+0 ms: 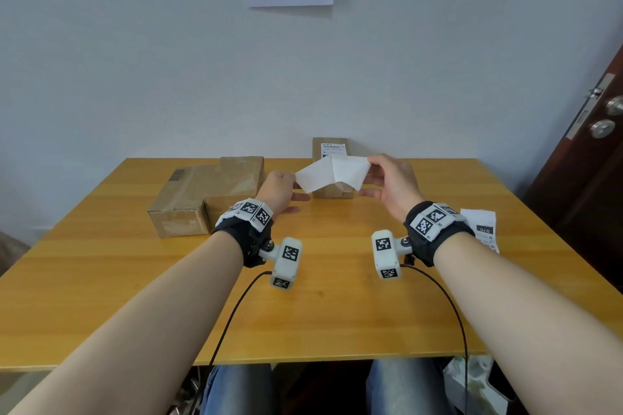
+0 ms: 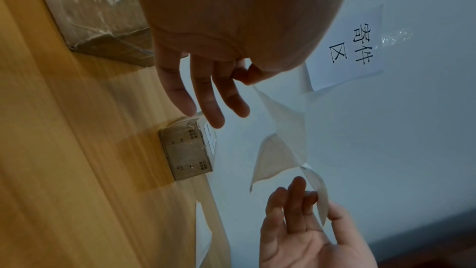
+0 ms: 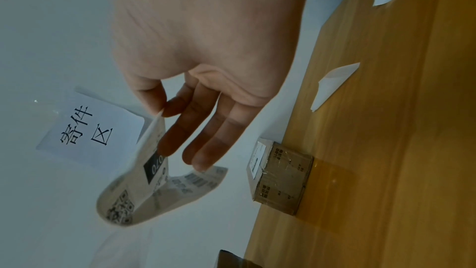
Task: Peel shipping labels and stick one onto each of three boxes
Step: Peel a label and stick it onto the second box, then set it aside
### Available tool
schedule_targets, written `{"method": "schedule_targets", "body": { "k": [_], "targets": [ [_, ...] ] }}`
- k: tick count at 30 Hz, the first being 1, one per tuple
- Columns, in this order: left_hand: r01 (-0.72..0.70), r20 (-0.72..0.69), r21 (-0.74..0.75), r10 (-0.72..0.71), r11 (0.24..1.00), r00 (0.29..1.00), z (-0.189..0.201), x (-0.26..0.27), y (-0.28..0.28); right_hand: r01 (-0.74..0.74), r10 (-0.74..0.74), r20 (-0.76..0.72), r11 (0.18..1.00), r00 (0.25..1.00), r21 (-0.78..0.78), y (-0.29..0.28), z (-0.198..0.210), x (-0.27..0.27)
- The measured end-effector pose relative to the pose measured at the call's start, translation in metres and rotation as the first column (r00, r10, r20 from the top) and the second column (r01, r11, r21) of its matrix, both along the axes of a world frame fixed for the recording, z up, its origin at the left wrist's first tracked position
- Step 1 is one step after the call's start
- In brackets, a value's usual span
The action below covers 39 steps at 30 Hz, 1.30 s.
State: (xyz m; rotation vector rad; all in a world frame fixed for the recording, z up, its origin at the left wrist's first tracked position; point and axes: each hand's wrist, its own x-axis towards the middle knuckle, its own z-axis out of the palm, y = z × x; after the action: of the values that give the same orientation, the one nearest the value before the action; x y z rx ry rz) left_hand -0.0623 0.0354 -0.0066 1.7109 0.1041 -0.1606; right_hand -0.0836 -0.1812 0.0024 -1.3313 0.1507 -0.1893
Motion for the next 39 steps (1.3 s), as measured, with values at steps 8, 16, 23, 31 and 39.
{"method": "schedule_targets", "body": {
  "k": [8,16,23,31,39],
  "targets": [
    [-0.066,-0.044,-0.114,0.061,0.991,0.997,-0.003,0.004,0.006,0.038,-0.035,-0.050,0.997,0.998,0.065,-0.002,-0.002,0.001],
    [-0.113,-0.180,-0.628,-0.003,0.770,0.984,0.000,0.003,0.019,0.018,-0.004,-0.056,0.967,0.998,0.252,-0.006,-0.001,0.001],
    [-0.143,-0.234,-0.704,-0.036,0.696,0.972,0.003,0.005,0.016,0.043,0.016,-0.115,0.867,0.993,0.497,-0.010,-0.004,0.002],
    [-0.188,-0.289,-0.643,-0.008,0.742,0.957,-0.003,0.011,-0.005,0.183,-0.048,-0.226,0.756,0.973,0.628,-0.034,-0.014,0.003],
    [-0.181,-0.309,-0.541,0.006,0.821,0.951,-0.016,0.017,-0.042,0.373,-0.265,-0.268,0.746,0.926,0.551,-0.090,-0.024,-0.003]
  ]
}}
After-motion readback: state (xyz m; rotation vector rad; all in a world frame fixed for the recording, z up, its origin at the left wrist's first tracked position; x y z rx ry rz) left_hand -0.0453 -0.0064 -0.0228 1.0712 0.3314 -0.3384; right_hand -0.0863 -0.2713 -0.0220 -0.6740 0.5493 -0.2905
